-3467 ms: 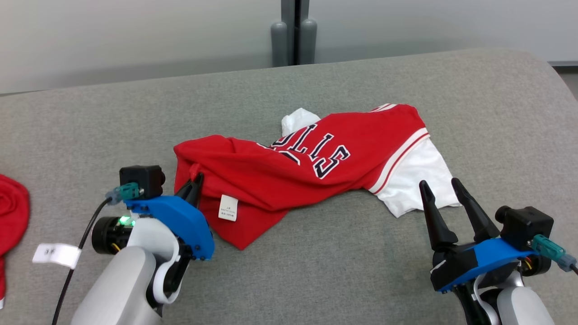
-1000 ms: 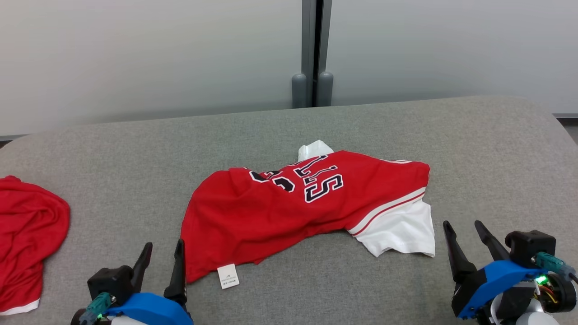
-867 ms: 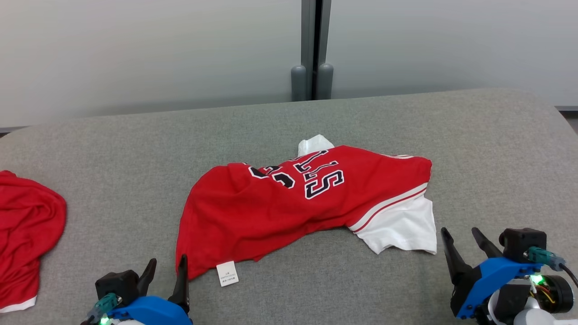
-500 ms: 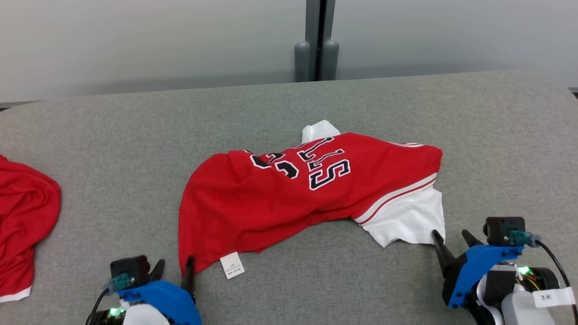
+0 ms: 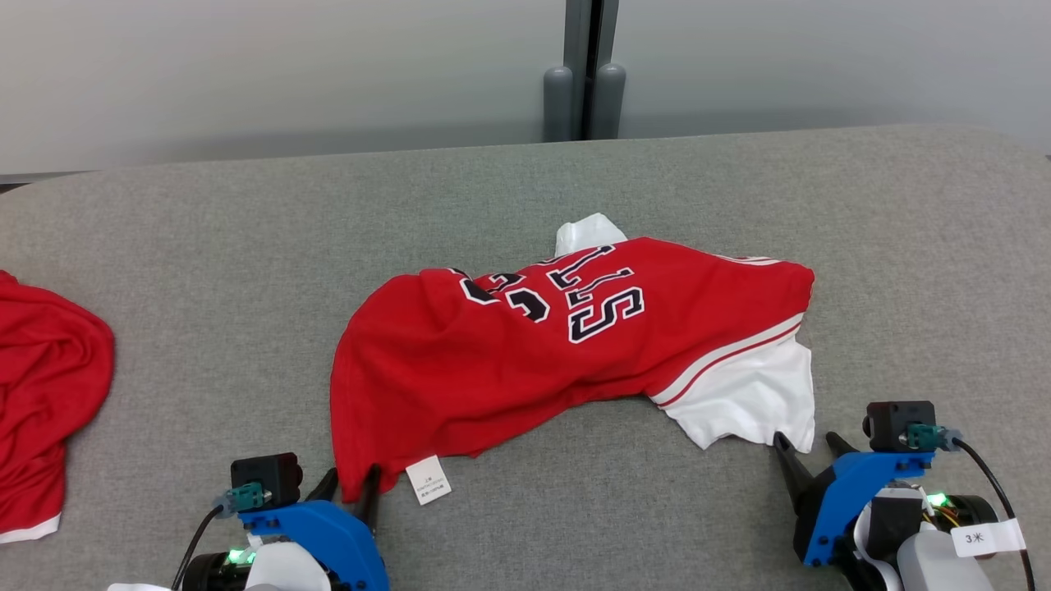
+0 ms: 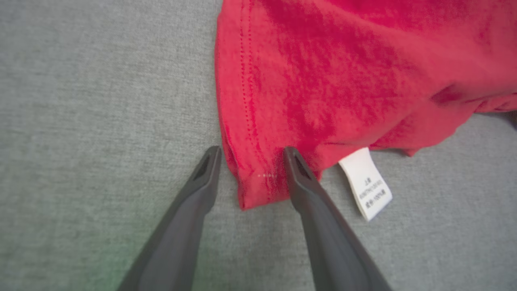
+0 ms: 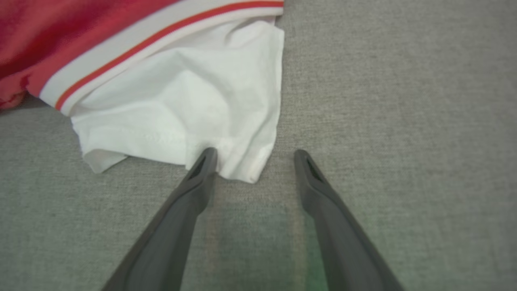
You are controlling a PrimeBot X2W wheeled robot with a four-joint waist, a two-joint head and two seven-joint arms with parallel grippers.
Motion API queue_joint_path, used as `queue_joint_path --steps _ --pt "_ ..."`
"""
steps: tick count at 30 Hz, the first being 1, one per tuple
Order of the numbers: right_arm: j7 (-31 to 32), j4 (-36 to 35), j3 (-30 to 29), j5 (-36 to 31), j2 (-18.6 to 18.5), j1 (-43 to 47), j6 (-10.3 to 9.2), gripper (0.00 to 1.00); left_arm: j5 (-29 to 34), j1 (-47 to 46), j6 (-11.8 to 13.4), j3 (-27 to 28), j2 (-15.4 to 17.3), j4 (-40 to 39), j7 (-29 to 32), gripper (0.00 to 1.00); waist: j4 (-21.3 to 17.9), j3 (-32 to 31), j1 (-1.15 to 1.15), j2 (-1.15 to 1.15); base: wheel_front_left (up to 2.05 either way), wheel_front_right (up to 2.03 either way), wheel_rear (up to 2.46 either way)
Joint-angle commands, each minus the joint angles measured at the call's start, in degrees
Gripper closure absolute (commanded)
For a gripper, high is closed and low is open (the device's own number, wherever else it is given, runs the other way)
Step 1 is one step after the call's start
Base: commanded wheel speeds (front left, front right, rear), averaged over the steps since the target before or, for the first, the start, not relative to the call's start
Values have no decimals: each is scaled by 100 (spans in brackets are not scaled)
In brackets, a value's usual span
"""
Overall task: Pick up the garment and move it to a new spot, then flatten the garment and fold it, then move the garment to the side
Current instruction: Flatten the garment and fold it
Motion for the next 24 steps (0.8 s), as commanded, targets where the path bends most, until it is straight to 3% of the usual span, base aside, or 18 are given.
queue_joint_path --steps 1,4,5,7,8,17,24 --pt "45 164 100 -13 19 -33 13 0 -40 166 11 -140 -59 195 219 96 -11 17 0 0 0 0 0" --pt "13 267 223 -34 33 -119 14 0 -93 159 2 -139 -37 248 330 100 -20 56 0 0 0 0 0" --pt "-1 321 233 -36 32 -159 14 17 -108 152 -4 -138 -23 252 344 100 -20 65 0 0 0 0 0" --pt "-2 435 282 -59 35 -232 14 82 -123 163 -3 -151 -29 244 348 100 -19 75 0 0 0 0 0" --pt "-11 485 312 -57 36 -265 14 100 -129 162 1 -157 -28 235 350 100 -15 74 0 0 0 0 0" --pt "-625 144 -103 372 7 -350 8 100 -215 118 -47 110 -43 -218 -230 100 47 -91 0 0 0 0 0" --pt "-698 -1312 -223 456 0 -178 8 100 -604 173 -262 518 2 -1453 -651 100 -46 -319 0 0 0 0 0"
